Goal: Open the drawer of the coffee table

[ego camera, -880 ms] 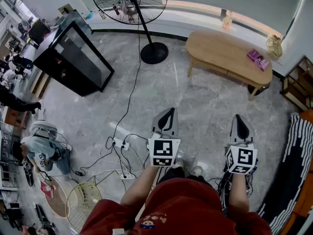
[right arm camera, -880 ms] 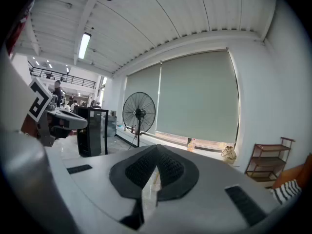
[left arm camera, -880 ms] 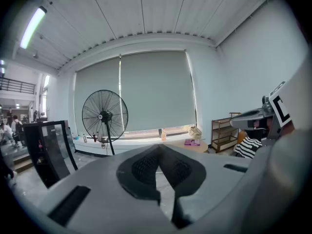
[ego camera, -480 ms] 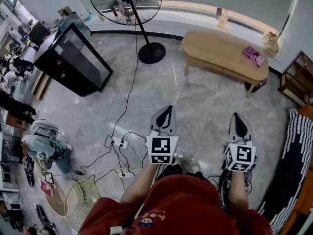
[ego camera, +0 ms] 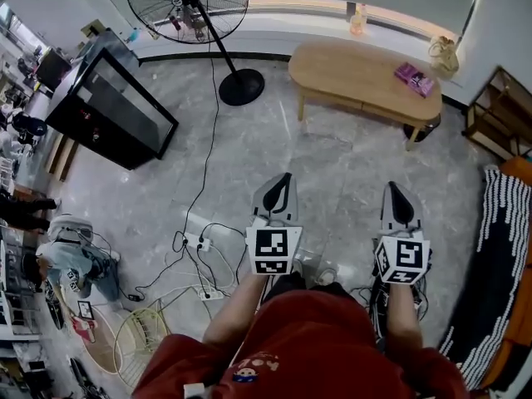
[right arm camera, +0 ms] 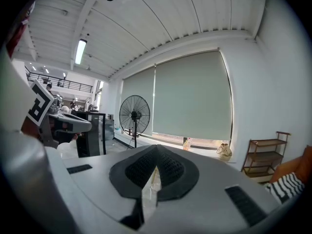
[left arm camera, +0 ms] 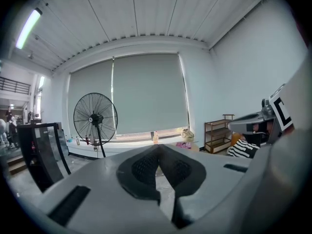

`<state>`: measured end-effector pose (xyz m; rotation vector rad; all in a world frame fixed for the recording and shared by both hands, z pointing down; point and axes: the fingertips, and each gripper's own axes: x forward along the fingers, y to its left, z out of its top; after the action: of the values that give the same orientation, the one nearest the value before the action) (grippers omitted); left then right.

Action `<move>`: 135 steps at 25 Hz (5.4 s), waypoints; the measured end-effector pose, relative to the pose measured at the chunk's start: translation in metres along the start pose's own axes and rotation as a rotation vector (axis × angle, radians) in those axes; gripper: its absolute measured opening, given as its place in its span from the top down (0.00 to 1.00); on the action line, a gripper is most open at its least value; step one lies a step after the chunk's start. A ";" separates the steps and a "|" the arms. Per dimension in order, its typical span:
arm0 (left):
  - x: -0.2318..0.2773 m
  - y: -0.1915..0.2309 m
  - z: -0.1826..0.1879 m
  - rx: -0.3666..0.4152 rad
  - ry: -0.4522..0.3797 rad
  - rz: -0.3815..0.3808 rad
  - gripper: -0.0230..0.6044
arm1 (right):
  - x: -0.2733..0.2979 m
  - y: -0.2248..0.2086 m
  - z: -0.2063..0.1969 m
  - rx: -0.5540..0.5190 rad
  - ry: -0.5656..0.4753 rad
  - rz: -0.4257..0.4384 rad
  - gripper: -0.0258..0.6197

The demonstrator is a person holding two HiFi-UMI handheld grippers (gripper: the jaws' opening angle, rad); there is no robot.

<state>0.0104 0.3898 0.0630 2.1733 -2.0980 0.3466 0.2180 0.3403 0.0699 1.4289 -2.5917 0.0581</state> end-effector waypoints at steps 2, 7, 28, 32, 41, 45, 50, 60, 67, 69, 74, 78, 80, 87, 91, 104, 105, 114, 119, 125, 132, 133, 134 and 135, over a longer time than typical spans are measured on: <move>0.005 -0.011 0.000 0.000 -0.003 -0.008 0.95 | -0.003 -0.010 -0.003 0.007 0.001 -0.007 0.96; 0.015 -0.036 -0.001 -0.003 -0.005 -0.037 0.95 | -0.013 -0.031 -0.012 0.022 0.010 -0.025 0.96; 0.085 -0.064 -0.014 -0.007 0.041 -0.080 0.68 | 0.012 -0.077 -0.034 0.027 0.046 -0.075 0.96; 0.119 -0.053 -0.008 -0.016 0.032 -0.090 0.67 | 0.047 -0.089 -0.026 0.030 0.044 -0.090 0.96; 0.224 -0.006 0.000 -0.017 0.062 -0.132 0.67 | 0.153 -0.106 -0.014 0.023 0.085 -0.125 0.96; 0.267 0.011 0.005 -0.022 0.067 -0.149 0.67 | 0.199 -0.112 -0.012 0.023 0.104 -0.127 0.96; 0.317 0.039 0.012 -0.018 0.078 -0.158 0.67 | 0.259 -0.118 -0.006 0.024 0.119 -0.127 0.96; 0.385 0.075 0.014 -0.008 0.093 -0.176 0.67 | 0.331 -0.124 0.002 0.022 0.126 -0.148 0.96; 0.409 0.080 0.026 -0.004 0.067 -0.169 0.67 | 0.351 -0.137 0.007 0.025 0.106 -0.156 0.96; 0.418 0.077 0.028 -0.001 0.065 -0.168 0.67 | 0.357 -0.145 0.006 0.030 0.102 -0.157 0.96; 0.452 0.063 0.035 0.009 0.061 -0.161 0.67 | 0.381 -0.178 0.004 0.047 0.086 -0.153 0.96; 0.491 0.045 0.044 0.014 0.070 -0.154 0.67 | 0.407 -0.217 0.011 0.041 0.079 -0.146 0.96; 0.513 0.036 0.053 0.014 0.070 -0.146 0.67 | 0.422 -0.240 0.014 0.039 0.080 -0.142 0.96; 0.600 -0.009 0.088 -0.001 0.066 -0.130 0.67 | 0.475 -0.331 0.018 0.049 0.097 -0.118 0.96; 0.644 -0.033 0.101 0.001 0.075 -0.126 0.67 | 0.501 -0.379 0.019 0.048 0.101 -0.114 0.96; 0.714 -0.080 0.125 0.004 0.081 -0.098 0.67 | 0.539 -0.458 0.027 0.065 0.079 -0.072 0.96; 0.714 -0.080 0.126 0.004 0.080 -0.094 0.67 | 0.541 -0.459 0.027 0.066 0.078 -0.068 0.96; 0.705 -0.057 0.129 -0.002 0.037 -0.048 0.67 | 0.557 -0.431 0.027 0.059 0.060 -0.004 0.96; 0.683 -0.024 0.119 -0.016 0.029 -0.016 0.67 | 0.566 -0.386 0.034 0.040 0.045 0.039 0.96; 0.653 0.020 0.111 -0.029 0.026 0.021 0.67 | 0.570 -0.334 0.041 0.027 0.038 0.079 0.96; 0.624 0.058 0.094 -0.043 0.046 0.050 0.67 | 0.571 -0.283 0.042 0.005 0.055 0.109 0.96; 0.621 0.062 0.090 -0.049 0.052 0.052 0.67 | 0.571 -0.278 0.042 0.003 0.060 0.114 0.96; 0.619 0.065 0.087 -0.054 0.057 0.054 0.67 | 0.571 -0.273 0.041 0.001 0.065 0.119 0.96; 0.616 0.069 0.083 -0.060 0.063 0.055 0.67 | 0.571 -0.267 0.040 0.000 0.070 0.124 0.96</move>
<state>-0.0352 -0.2314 0.1196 2.0483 -2.1093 0.3472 0.1396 -0.2847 0.1172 1.2416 -2.6196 0.1220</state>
